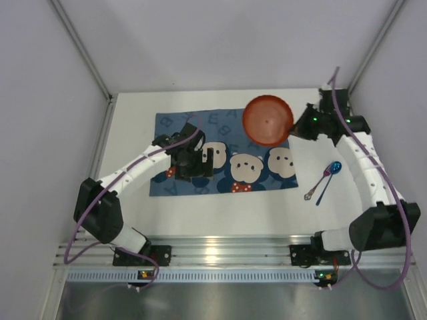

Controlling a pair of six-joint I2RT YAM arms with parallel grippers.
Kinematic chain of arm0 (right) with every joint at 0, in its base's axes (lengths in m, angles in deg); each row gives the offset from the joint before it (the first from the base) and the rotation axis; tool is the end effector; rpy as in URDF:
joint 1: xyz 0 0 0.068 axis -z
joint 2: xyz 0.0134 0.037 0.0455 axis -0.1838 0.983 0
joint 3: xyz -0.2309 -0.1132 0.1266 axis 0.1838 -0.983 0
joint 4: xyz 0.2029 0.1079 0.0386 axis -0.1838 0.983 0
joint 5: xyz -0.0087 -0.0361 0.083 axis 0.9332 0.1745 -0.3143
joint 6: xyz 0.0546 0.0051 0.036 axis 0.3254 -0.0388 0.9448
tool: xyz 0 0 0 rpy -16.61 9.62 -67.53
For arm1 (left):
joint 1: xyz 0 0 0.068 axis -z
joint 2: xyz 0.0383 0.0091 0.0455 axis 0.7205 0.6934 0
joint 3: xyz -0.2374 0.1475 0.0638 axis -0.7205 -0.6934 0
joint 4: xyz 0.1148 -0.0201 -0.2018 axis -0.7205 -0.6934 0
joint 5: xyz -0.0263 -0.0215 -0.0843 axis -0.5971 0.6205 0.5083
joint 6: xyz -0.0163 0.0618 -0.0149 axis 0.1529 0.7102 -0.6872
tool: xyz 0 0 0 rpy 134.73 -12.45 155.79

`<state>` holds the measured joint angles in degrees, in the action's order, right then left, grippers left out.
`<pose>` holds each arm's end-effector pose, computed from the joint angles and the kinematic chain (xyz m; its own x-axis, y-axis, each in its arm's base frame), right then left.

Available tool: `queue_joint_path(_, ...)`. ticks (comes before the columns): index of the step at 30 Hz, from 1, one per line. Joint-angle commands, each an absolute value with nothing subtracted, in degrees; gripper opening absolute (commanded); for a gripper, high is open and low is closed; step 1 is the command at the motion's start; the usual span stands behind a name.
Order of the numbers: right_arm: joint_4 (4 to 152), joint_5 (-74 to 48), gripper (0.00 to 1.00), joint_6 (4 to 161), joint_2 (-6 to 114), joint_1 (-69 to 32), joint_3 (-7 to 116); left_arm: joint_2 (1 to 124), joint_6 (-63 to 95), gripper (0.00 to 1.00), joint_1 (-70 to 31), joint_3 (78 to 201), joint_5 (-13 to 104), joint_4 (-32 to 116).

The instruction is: Set the dinner table for one person

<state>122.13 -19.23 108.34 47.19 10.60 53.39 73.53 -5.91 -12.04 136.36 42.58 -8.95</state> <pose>0.2472 0.0121 0.3567 -0.6787 0.5228 -0.5157 0.2333 0.8194 0.5237 0.2263 -0.1589 0.2678 -0.9589 -0.0071 -0.2837 0.0788 0.9538 -0.2900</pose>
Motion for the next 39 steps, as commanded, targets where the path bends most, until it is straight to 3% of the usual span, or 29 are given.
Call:
queue_joint_path(1,118.21,-20.30,0.00,112.10,56.76,-1.34,60.21,72.01,-5.64,0.94,-11.82,137.44,39.18,-8.16)
queue_joint_path(6,118.20,-20.12,0.00,111.75,74.74,-11.98,75.22,65.51,-6.69,0.95,-11.91,135.07,31.98,-9.39)
queue_joint_path(17,121.10,-21.18,0.00,112.89,101.93,-18.50,93.09,49.26,-12.14,0.97,-12.70,121.54,26.52,-11.68)
queue_joint_path(28,129.89,-6.51,0.00,112.54,106.70,-19.82,95.57,49.76,-12.67,0.98,-12.88,121.53,25.63,-11.77)
queue_joint_path(34,129.81,-7.82,0.00,111.05,108.98,-19.99,94.69,55.03,-10.56,0.98,-12.88,123.64,27.30,-9.83)
queue_joint_path(39,129.54,-8.17,0.22,109.56,108.73,-20.00,94.33,58.81,-8.37,0.98,-12.79,126.97,28.09,-9.30)
